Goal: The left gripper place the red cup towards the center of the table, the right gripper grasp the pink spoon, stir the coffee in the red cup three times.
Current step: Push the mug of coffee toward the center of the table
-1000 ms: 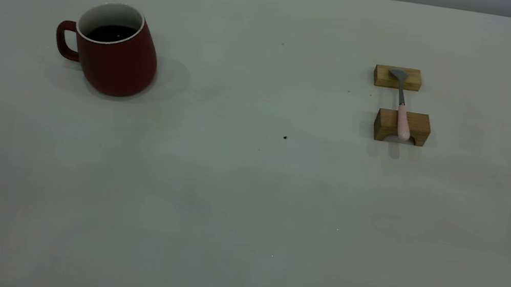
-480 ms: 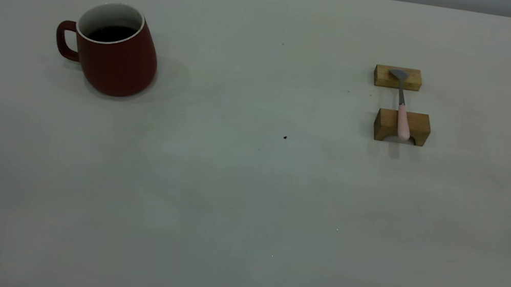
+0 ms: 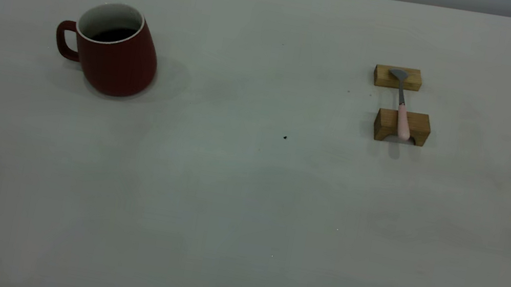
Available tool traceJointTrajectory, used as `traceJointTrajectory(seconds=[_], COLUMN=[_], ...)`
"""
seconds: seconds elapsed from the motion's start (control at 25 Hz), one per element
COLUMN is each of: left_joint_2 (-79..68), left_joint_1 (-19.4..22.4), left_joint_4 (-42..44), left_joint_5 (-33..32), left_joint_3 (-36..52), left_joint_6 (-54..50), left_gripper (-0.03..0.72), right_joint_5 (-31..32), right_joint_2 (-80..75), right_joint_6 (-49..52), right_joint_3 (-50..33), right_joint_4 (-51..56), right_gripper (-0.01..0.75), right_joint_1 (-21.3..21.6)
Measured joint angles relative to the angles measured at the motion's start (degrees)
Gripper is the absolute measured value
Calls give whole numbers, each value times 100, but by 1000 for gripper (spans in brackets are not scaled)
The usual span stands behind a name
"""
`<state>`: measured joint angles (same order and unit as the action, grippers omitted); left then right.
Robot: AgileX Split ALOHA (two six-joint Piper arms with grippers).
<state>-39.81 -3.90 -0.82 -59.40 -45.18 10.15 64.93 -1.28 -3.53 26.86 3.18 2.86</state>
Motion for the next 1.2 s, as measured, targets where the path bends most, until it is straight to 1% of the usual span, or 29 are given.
traceJointTrajectory(seconds=[0.16, 0.24, 0.36, 0.48, 0.56, 0.6, 0.92, 1.2], left_joint_2=[-1570, -2329, -3471, -4622, -5275, -5612, -7599, -8724], left_joint_1=[0, 0, 0, 0, 0, 0, -18, -312], left_joint_4=[126, 165, 279, 354, 481, 528, 657, 1522], left_joint_5=[572, 834, 1078, 1274, 1385, 1412, 1479, 1548], left_joint_3=[-389, -647, -1104, -1651, -2013, -2214, -3566, -4472], left_joint_6=[470, 770, 1304, 1960, 2358, 2567, 4337, 5013], left_gripper=[295, 328, 438, 568, 616, 628, 638, 638], right_joint_5=[0, 0, 0, 0, 0, 0, 0, 0], right_joint_2=[0, 0, 0, 0, 0, 0, 0, 0], right_joint_6=[0, 0, 0, 0, 0, 0, 0, 0], right_joint_3=[0, 0, 0, 0, 0, 0, 0, 0], right_joint_4=[0, 0, 0, 0, 0, 0, 0, 0], right_gripper=[555, 555, 555, 555, 555, 555, 555, 555], right_joint_1=[0, 0, 0, 0, 0, 0, 0, 0])
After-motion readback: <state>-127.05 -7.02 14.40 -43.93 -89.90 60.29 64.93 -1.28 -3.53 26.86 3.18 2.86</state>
